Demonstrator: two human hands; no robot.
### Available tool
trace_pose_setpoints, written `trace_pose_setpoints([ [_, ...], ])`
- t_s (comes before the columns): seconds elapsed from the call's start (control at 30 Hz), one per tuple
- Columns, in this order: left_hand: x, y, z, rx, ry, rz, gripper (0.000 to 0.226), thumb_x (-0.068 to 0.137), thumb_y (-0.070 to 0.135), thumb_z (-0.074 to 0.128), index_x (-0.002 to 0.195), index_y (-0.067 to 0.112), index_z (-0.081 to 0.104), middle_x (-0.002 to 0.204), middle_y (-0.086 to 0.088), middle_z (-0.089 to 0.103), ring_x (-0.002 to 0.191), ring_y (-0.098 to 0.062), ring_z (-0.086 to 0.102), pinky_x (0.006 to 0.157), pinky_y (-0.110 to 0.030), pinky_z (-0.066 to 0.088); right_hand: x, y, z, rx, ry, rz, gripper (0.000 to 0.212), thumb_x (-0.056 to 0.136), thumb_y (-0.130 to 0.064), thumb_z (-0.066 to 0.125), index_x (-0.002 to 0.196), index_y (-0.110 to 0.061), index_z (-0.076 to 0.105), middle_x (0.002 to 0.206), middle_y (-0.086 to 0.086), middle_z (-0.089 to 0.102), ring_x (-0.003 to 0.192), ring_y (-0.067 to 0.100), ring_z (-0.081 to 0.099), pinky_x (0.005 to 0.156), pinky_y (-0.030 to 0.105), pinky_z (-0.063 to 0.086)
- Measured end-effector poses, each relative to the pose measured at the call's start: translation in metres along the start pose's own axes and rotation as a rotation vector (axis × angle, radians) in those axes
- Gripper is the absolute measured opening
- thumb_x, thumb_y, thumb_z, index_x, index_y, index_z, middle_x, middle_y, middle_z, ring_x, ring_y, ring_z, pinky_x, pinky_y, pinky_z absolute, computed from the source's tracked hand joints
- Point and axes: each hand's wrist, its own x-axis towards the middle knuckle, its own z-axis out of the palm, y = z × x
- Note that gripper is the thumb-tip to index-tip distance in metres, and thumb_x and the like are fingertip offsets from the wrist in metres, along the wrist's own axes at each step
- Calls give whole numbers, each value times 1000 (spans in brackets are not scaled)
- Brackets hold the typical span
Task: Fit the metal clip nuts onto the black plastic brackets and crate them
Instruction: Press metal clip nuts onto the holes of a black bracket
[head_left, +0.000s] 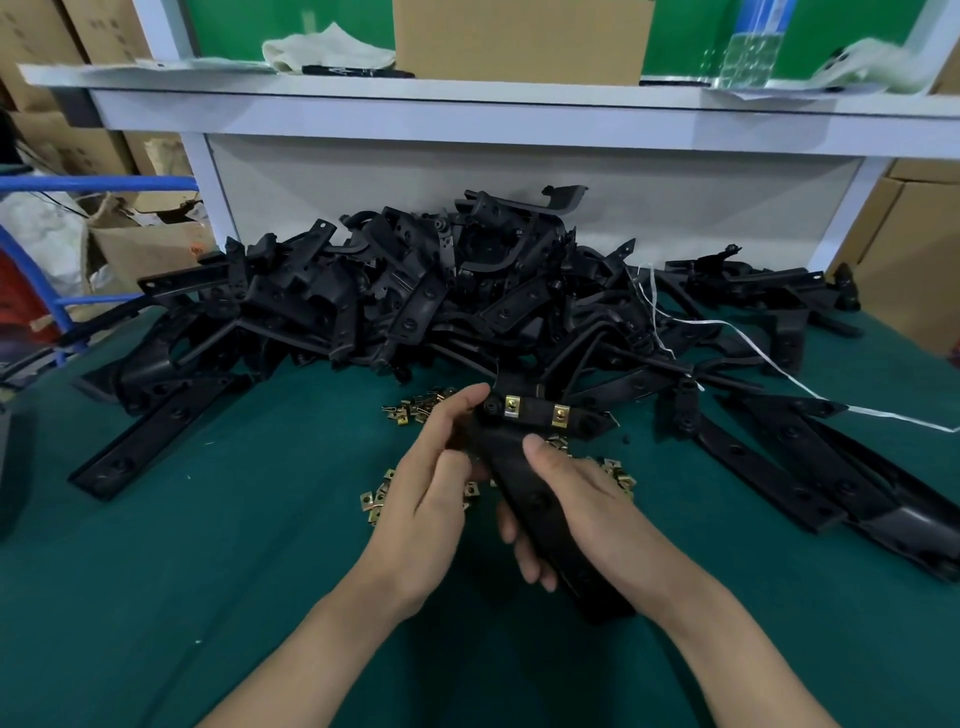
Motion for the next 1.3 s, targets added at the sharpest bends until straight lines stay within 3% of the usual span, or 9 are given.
trace_pose_setpoints([
  [0.13, 3, -6, -6, 188, -49, 36, 58, 96, 14, 38, 145, 46, 37, 115, 19, 66, 104, -7, 64, 88, -13, 47, 2, 2, -4, -32, 4, 38, 71, 101, -63, 29, 68, -15, 69, 57, 7, 64, 51, 18, 59, 51, 25, 49],
  [0.23, 7, -11, -12, 361, -9, 51, 59, 101, 11, 42, 147, 48, 33, 123, 27, 59, 116, -3, 59, 96, -28, 49, 3, 4, -8, 42, -20, 46, 60, 104, -57, 28, 88, -25, 77, 68, 8, 68, 54, 21, 62, 50, 28, 50],
  [0.53, 5, -12, -11, 700, -10, 153, 70, 78, -6, 63, 124, 43, 44, 113, 26, 52, 94, -4, 60, 76, -40, 56, 4, 11, -9, 29, -135, 97, 64, 99, -69, 31, 106, -21, 73, 84, 15, 74, 65, 26, 67, 57, 30, 55],
  [0.63, 6, -12, -12, 698, 43, 160, 67, 78, -9, 64, 121, 41, 46, 114, 22, 58, 98, -10, 63, 80, -42, 56, 5, 17, -15, -270, 256, -20, 81, 89, -84, 28, 94, -18, 74, 74, 7, 74, 65, 21, 70, 56, 24, 53],
  [0.77, 7, -13, -14, 722, 69, 181, 71, 77, -12, 63, 120, 42, 47, 114, 27, 52, 93, -7, 60, 78, -40, 56, 6, 25, -31, -529, 723, -367, 38, 100, -61, 35, 85, -39, 63, 70, -11, 63, 55, 8, 56, 53, 15, 38],
  [0.83, 7, -15, -13, 745, 45, 192, 73, 76, -14, 64, 121, 41, 47, 113, 25, 53, 93, -9, 60, 78, -40, 56, 8, 28, -36, -538, 648, -367, 18, 96, -50, 44, 109, -48, 56, 100, -20, 60, 79, 5, 61, 61, 19, 44],
  [0.93, 7, -16, -13, 752, 33, 216, 72, 75, -14, 64, 120, 40, 49, 112, 22, 56, 96, -11, 61, 77, -42, 56, 10, 31, -34, -676, 418, -314, 41, 92, -43, 53, 132, -51, 43, 125, -28, 47, 106, 2, 57, 80, 22, 49],
  [1.07, 8, -16, -14, 735, 37, 225, 70, 76, -13, 67, 122, 38, 52, 113, 21, 57, 97, -12, 62, 78, -43, 56, 11, 34, -29, -687, 337, -311, 43, 89, -48, 60, 129, -49, 47, 128, -31, 54, 115, -6, 54, 94, 25, 46],
  [1.3, 9, -15, -14, 718, 7, 210, 68, 78, -13, 65, 122, 38, 55, 112, 22, 55, 95, -9, 61, 78, -41, 56, 11, 34, -31, -748, 410, -368, 31, 91, -49, 62, 121, -43, 58, 118, -32, 58, 105, -10, 57, 82, 8, 42],
])
